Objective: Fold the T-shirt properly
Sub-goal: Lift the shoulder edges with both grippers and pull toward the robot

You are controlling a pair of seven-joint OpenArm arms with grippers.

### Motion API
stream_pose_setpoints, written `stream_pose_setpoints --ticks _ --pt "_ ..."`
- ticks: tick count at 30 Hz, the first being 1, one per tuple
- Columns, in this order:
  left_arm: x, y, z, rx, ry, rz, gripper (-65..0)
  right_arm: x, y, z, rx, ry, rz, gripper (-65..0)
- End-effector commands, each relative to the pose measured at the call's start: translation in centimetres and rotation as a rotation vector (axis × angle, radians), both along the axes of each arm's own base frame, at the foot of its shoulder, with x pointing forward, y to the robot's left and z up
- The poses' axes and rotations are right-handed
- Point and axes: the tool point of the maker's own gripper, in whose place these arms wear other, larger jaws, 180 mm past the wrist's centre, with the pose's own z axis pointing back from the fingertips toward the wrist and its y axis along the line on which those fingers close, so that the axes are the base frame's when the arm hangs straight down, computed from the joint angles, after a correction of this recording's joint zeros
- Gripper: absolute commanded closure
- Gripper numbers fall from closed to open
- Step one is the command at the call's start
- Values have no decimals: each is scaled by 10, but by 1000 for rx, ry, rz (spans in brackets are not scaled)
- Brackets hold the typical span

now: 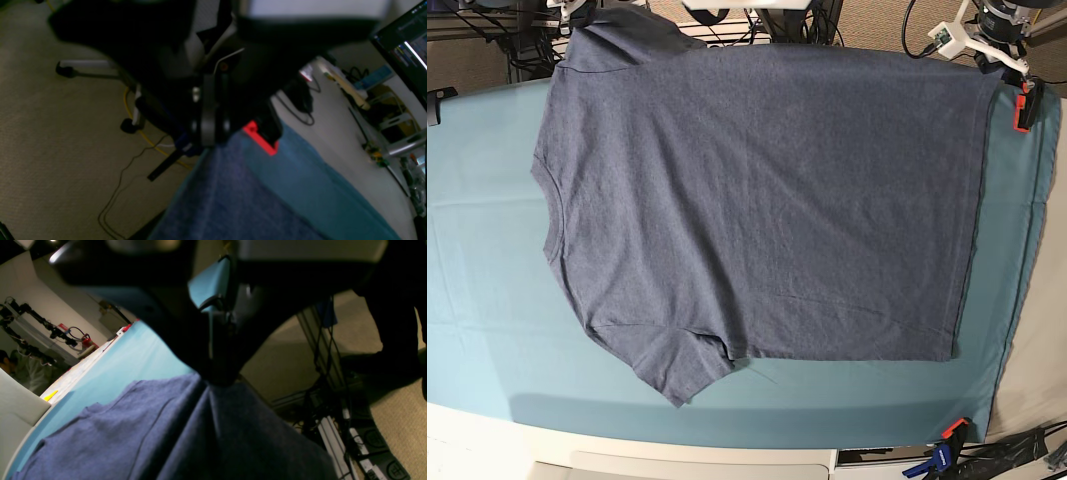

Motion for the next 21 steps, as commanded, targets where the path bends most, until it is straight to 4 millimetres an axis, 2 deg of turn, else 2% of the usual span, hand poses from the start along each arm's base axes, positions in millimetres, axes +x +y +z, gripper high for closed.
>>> stream_pose_setpoints --ticks 1,7,10,17,21 --pt "2 4 6 21 -18 2 0 0 -2 5 -13 -9 0 0" --pt "5 1 7 10 -29 -7 0 4 1 5 -8 -22 14 0" --pt "7 0 7 5 -34 -12 0 12 1 6 -4 -44 17 0" --pt "10 -1 8 2 -43 -15 0 45 4 10 10 -135 20 0" --pt "26 -1 12 2 -87 -15 0 67 6 13 31 -189 15 0"
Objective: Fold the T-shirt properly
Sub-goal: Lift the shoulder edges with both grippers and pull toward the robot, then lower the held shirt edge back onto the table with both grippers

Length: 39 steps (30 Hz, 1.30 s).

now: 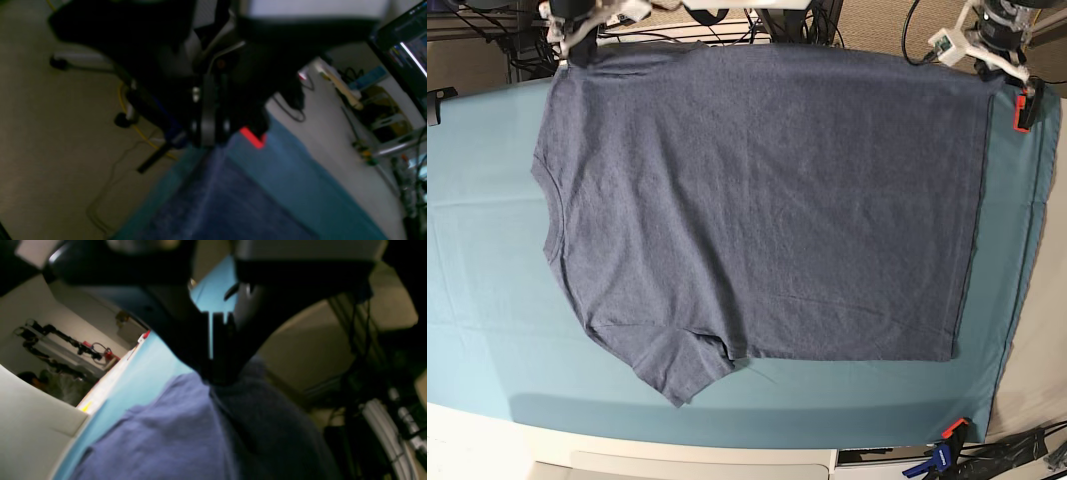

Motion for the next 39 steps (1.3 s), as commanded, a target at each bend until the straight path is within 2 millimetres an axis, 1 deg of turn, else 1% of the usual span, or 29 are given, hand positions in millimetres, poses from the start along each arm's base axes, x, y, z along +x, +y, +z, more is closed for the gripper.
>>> stream_pose_setpoints --ticks 1,5,9,15,20,27,30,35,39 --pt "10 1 9 8 -44 -8 0 9 2 7 4 -39 12 0" --pt "29 -1 14 -16 -90 6 0 31 6 12 32 -94 12 0" --pt "41 -3 18 -40 -122 13 0 53 12 16 83 -137 12 0" --pt "50 -4 21 -47 -145 13 0 86 18 25 142 -195 12 0" --pt "61 -6 26 -59 -177 5 0 109 29 30 225 -222 -5 0" --pt "76 -8 32 -79 -217 13 0 137 40 45 302 -309 -44 0" --pt "77 -8 33 -82 -218 13 0 144 40 51 322 -340 -61 0" --pt "78 -10 34 -89 -224 2 0 152 39 54 362 -344 -82 0" --pt "89 -14 38 -136 -248 18 0 164 36 63 403 -377 -114 0"
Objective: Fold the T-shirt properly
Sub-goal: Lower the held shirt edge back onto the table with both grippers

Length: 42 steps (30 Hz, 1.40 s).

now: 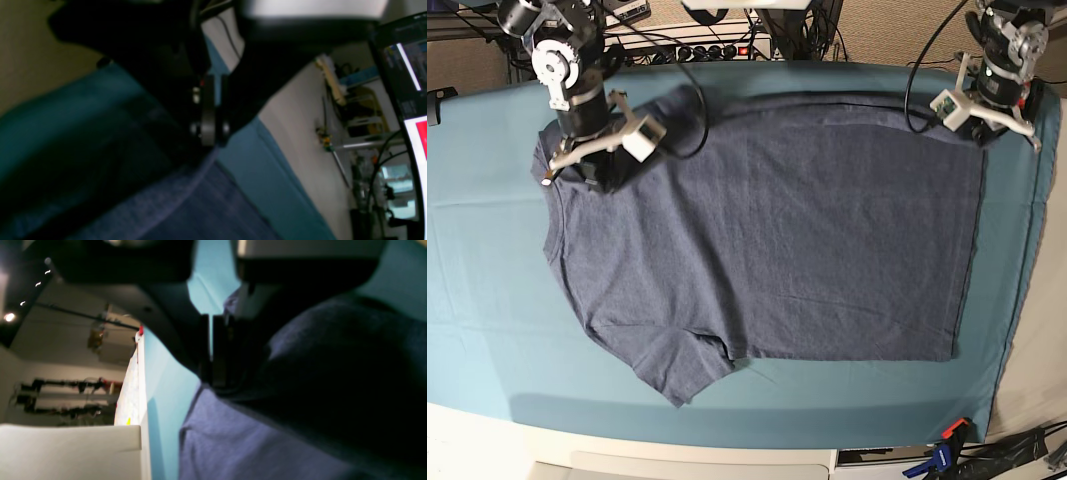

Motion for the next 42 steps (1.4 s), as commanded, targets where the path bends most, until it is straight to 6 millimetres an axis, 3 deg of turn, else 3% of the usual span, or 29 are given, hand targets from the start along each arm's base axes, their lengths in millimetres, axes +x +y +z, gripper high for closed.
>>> stream_pose_setpoints --ticks 1,8,17,23,31,42 --pt "10 -1 11 -5 -46 -9 0 7 1 11 17 -42 5 0" --pt "22 -9 12 -53 -28 -34 0 12 1 -15 67 27 -27 0" --pt "39 -4 18 -46 -69 -26 0 45 -24 -35 47 36 -96 0" --pt "48 3 9 -75 -59 -10 0 59 -41 -55 30 63 -158 0" --pt "51 2 10 -79 -62 -23 0 64 -31 -56 68 53 -152 0" --pt "51 2 10 -79 -63 -22 0 64 -33 -56 66 51 -160 0"
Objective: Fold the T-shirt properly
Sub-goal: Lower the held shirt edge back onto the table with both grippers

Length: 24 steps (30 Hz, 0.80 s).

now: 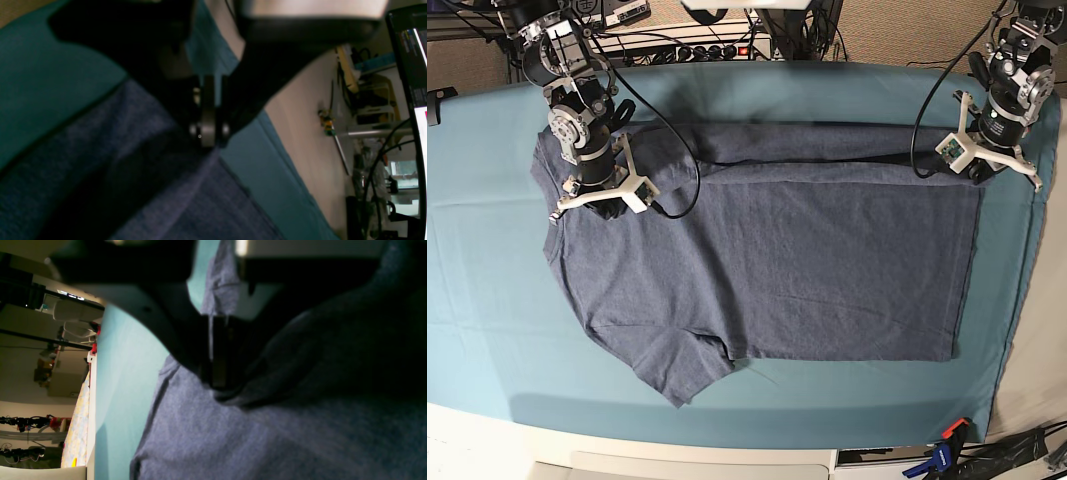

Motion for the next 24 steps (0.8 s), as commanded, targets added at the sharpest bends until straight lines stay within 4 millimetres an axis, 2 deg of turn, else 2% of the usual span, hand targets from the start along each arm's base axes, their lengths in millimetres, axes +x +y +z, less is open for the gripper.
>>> stream_pose_setpoints --ticks 1,3,4,5,7,8,9,14,21,24 --pt "6 2 9 13 -32 -13 0 9 -4 15 -12 -53 0 0" --pt "6 2 9 13 -32 -13 0 9 -5 14 -15 -49 -7 0" --pt "6 2 9 13 -32 -12 -34 9 -5 14 -16 -48 -9 0" --pt "6 2 9 14 -32 -12 -93 8 -6 14 -17 -48 -10 -29" --pt "6 2 9 14 -32 -13 -191 9 -6 15 -15 -56 -14 -203" --pt "6 2 9 14 -33 -12 -221 11 -8 19 -7 -83 -31 -257" --pt "6 2 10 17 -35 -13 -234 14 -11 25 -1 -120 -54 -271" --pt "7 3 10 23 -37 -15 -235 22 -23 50 -56 -264 -106 -271" --pt "6 2 10 20 -35 -14 -235 21 -27 54 -65 -280 -127 -271" --pt "6 2 10 13 -33 -13 -235 21 -26 64 -60 -309 -145 -271"
